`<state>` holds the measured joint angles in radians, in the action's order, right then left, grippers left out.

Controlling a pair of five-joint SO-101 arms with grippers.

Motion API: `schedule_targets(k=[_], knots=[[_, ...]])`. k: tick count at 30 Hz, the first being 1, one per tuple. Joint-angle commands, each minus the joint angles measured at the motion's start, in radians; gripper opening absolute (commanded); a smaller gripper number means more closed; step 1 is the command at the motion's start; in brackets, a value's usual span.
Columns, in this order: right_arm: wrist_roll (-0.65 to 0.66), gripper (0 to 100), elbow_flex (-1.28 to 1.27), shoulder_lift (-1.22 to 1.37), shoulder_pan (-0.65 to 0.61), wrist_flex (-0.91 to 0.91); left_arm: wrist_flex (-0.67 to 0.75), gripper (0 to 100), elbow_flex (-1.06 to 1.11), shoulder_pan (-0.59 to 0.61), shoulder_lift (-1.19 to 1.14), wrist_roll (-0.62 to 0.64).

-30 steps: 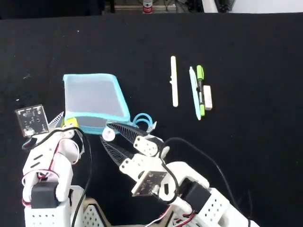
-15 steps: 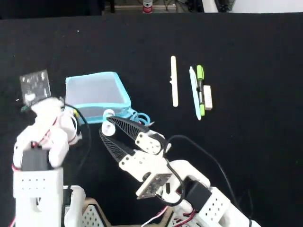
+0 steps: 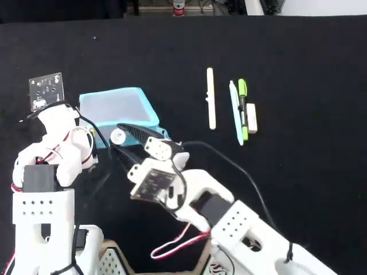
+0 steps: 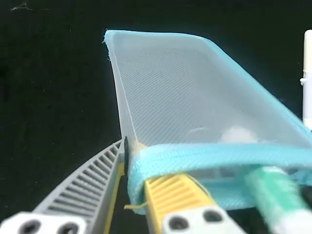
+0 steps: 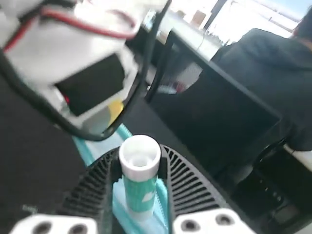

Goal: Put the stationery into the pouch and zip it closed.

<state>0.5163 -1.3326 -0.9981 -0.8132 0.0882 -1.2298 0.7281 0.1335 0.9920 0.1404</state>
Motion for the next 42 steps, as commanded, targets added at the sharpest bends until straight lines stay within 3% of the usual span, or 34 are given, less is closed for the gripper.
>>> schedule_targets(k=[1,4,7,12,17,21,32,42], knots=[[0.003,1.5,0.062,0.042,0.014,0.008,-0.003,3,-0.059,-0.002,-0.002,-0.006],[0.000,8.0,0.104,0.042,0.003,-0.115,-0.002,3,-0.059,-0.002,-0.003,-0.006],[-0.015,15.5,0.216,0.041,-0.035,-0.353,-0.002,3,-0.059,-0.002,-0.003,-0.006],[-0.098,15.9,0.516,0.038,-0.084,-0.792,-0.003,3,-0.059,-0.002,-0.003,-0.009],[-0.097,15.9,0.737,0.033,-0.078,-1.033,-0.003,3,-0.059,-0.002,0.000,-0.009],[-0.104,15.9,0.854,0.033,0.046,-1.149,-0.005,3,-0.059,-0.002,0.000,-0.011],[-0.358,15.8,0.891,0.199,0.669,-1.312,-0.003,3,-0.044,-0.001,0.006,-0.012],[-0.379,15.9,1.030,0.697,0.792,-1.297,-0.003,3,-0.042,-0.001,0.006,-0.012]])
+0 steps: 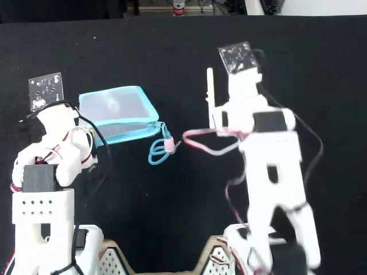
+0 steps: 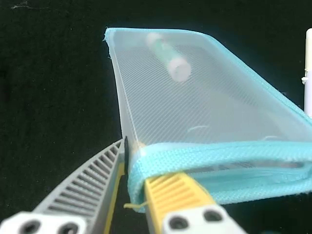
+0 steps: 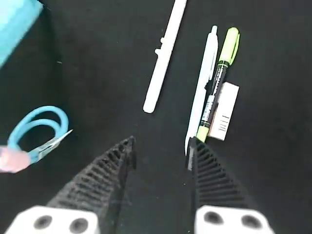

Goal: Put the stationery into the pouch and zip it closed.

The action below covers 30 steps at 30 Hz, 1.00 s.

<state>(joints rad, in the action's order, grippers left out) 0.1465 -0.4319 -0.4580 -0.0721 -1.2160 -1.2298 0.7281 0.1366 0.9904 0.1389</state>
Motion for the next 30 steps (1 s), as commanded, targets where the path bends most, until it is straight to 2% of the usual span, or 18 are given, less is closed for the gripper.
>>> schedule_targets(k=[1,7,12,24,30], knots=[[-0.009,15.9,0.156,0.199,0.060,0.005,-0.003,3,-0.042,-0.004,0.008,-0.011],[-0.018,15.9,0.194,0.380,-0.002,0.006,-0.003,3,-0.042,-0.004,0.008,-0.011],[-0.143,15.9,0.194,0.447,-0.012,0.083,-0.003,3,-0.042,-0.004,0.008,-0.011],[-0.143,15.9,0.340,0.739,-0.035,0.233,-0.003,3,-0.042,-0.004,0.008,-0.011],[-0.143,15.9,0.499,0.918,-0.029,0.230,-0.003,3,-0.042,-0.004,0.008,-0.011]])
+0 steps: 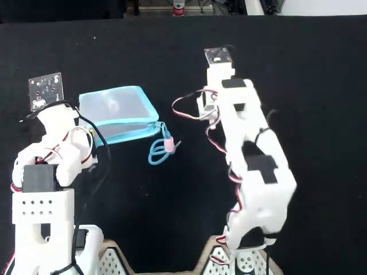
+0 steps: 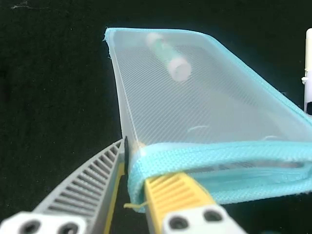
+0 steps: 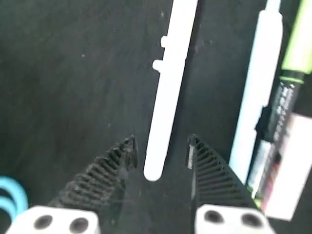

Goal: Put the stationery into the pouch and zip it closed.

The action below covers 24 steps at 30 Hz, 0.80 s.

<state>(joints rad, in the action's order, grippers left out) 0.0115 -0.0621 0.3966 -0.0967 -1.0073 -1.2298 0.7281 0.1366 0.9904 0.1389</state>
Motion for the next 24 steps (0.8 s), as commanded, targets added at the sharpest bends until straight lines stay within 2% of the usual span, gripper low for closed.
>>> schedule_targets(k=[1,4,7,8,9,13,16,19,24], knots=[[-0.008,15.9,0.150,0.090,-0.005,0.020,-0.003,3,-0.042,-0.004,0.008,-0.011],[-0.006,15.2,0.197,0.154,-0.008,-0.014,-0.003,3,-0.042,-0.004,0.008,-0.011],[0.011,2.2,0.260,0.193,-0.006,-0.101,-0.003,3,-0.042,-0.004,0.008,-0.011],[0.035,0.8,0.280,0.200,-0.005,-0.140,-0.003,3,-0.042,-0.004,0.008,-0.011],[0.060,2.8,0.295,0.202,-0.003,-0.183,-0.003,3,-0.042,-0.004,0.008,-0.011],[0.091,1.0,0.335,0.194,0.006,-0.377,-0.003,3,-0.042,-0.004,0.008,-0.011],[0.094,1.1,0.278,0.137,0.011,-0.456,-0.003,3,-0.042,-0.004,0.008,-0.011],[0.120,1.1,0.114,0.008,0.012,-0.422,-0.003,3,-0.042,-0.004,0.008,-0.011],[0.190,1.1,-0.314,-0.297,0.023,-0.216,-0.003,3,-0.042,-0.004,0.008,-0.011]])
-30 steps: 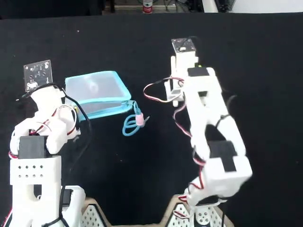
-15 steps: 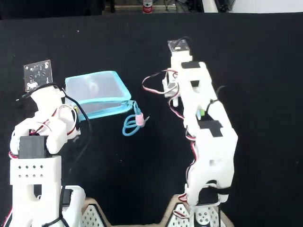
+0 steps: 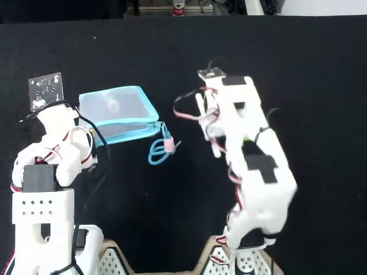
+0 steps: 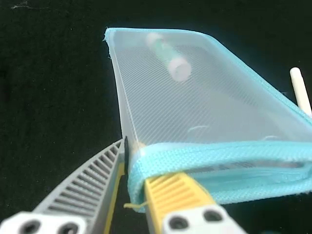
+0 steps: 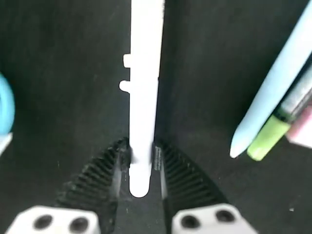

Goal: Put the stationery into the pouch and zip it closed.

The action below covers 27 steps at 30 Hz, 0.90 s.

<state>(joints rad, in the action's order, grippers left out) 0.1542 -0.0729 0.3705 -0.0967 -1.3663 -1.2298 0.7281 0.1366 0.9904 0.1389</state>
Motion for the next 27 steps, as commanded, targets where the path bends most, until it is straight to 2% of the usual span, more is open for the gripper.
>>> schedule_targets(k=[1,4,8,13,15,19,22,27], knots=[[0.068,1.1,-0.380,-0.328,0.037,0.170,-0.003,3,-0.042,-0.004,0.008,-0.011],[0.144,1.2,-0.550,-0.461,0.084,0.195,-0.003,3,-0.042,-0.004,0.008,-0.011],[0.236,3.1,-0.650,-0.544,0.146,0.195,-0.003,3,-0.042,-0.004,0.008,-0.011],[0.281,21.2,-0.599,-0.527,0.120,0.103,-0.002,3,-0.042,-0.004,0.008,-0.011],[0.273,25.0,-0.527,-0.527,0.098,0.023,-0.003,3,-0.042,-0.004,0.008,-0.011],[0.264,25.0,-0.346,-0.522,0.038,-0.086,-0.003,3,-0.042,-0.004,0.008,-0.012],[0.206,23.9,-0.305,-0.506,-0.006,0.035,-0.003,3,-0.042,-0.004,0.008,-0.012],[0.169,11.1,-0.305,-0.395,-0.029,0.281,-0.003,3,-0.042,-0.004,0.008,-0.012]])
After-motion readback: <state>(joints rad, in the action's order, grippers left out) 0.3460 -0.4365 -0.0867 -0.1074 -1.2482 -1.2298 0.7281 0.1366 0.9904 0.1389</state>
